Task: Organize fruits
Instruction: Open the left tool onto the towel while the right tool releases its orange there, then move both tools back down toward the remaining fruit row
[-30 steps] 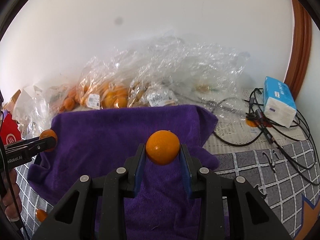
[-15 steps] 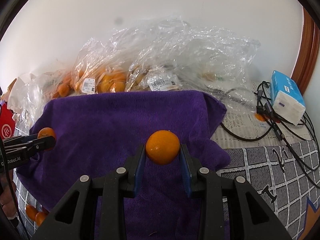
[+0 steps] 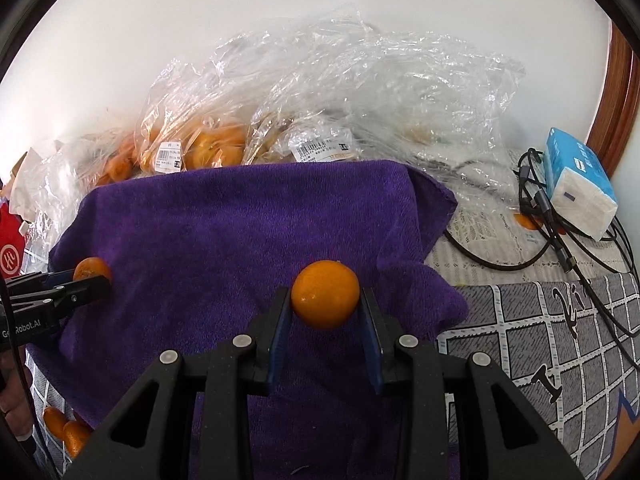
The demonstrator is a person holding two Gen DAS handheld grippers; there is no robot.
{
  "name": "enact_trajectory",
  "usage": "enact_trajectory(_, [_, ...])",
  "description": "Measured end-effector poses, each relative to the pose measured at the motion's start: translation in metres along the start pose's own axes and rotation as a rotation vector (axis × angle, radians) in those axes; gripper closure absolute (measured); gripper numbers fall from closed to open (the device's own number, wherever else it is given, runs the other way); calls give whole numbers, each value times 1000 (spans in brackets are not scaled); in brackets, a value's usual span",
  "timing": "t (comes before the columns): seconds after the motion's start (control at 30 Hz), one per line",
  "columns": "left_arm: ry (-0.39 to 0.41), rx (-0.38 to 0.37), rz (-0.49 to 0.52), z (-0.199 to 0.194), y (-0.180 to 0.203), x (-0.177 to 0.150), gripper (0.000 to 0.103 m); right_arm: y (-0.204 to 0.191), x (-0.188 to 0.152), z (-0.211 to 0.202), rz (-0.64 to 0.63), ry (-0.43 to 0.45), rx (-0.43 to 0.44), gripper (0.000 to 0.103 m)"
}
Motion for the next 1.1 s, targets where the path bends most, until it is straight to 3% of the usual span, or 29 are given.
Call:
enact_trajectory(0.07, [-4,-1,0,0,0,-1,63,0,0,0,1,-3,-3,64])
enact_trajectory(0.2, [2,-10,-1,-5,2,1,46,0,3,-12,4,21,-15,40])
enact_trajectory(0.27, [14,-17,4,-11,4,1,46,-1,6,-22,2,38,-29,34])
enact_trajectory(0.67, [154,-110,12,-90,25,3,46,5,-5,-110,48,131,-87,32])
enact_trajectory(0.87, [173,-114,19,-122,22,-19,46,3,-25,-145,67,152,-114,32])
enact_trajectory(1.1, [173,-76,44,-140,10,-56,46,-8,-48,-161,91,155,-76,34])
Point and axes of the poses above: each gripper's, at about its wrist camera, not at the fingertips, and z roughly the way its jaws point, y to its right, x to its top, the point moved 10 cm from there along z, roughly the way its jaws point, and after that the axes turned 12 degrees about -z, right-handed, at the moved point
